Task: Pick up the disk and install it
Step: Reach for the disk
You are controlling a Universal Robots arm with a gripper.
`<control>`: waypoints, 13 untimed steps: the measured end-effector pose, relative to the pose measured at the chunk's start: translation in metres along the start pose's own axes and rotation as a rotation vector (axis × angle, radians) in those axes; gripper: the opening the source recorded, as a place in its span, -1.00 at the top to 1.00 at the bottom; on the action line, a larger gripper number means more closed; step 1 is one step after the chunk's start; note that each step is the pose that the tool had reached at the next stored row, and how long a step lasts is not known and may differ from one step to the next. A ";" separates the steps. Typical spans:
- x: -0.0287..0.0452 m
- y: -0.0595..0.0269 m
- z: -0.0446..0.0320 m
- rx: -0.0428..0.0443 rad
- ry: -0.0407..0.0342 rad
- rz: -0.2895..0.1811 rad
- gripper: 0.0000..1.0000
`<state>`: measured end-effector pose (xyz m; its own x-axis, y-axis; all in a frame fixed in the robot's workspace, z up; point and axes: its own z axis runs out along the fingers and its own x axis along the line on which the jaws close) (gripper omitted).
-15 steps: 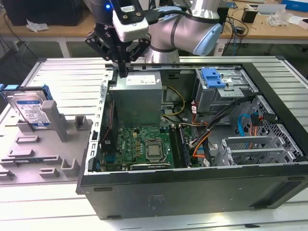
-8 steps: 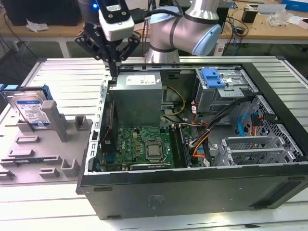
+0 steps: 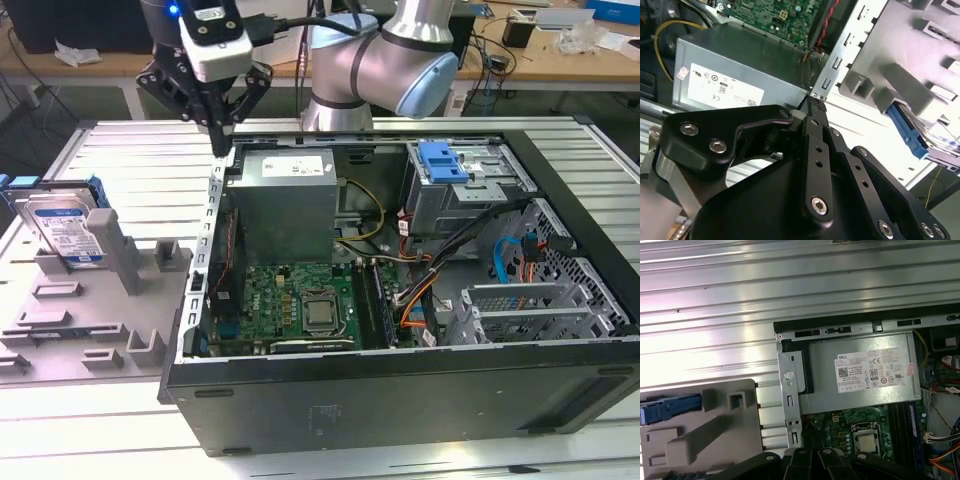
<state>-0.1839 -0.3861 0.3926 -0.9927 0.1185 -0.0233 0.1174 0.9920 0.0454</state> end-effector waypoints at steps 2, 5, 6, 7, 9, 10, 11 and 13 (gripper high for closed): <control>0.0067 0.0015 0.0002 0.0001 0.0000 0.002 0.79; 0.0151 0.0029 0.0005 0.0001 -0.0002 0.005 0.79; 0.0196 0.0034 0.0006 0.0002 -0.0002 0.006 0.79; 0.0233 0.0038 0.0006 0.0002 -0.0003 0.007 0.79; 0.0294 0.0043 0.0007 0.0002 -0.0003 0.008 0.79; 0.0322 0.0045 0.0007 0.0003 -0.0003 0.009 0.79; 0.0380 0.0048 0.0008 0.0003 -0.0005 0.011 0.79; 0.0486 0.0055 0.0009 0.0003 -0.0006 0.013 0.79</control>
<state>-0.2315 -0.3748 0.3908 -0.9910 0.1319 -0.0233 0.1308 0.9904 0.0454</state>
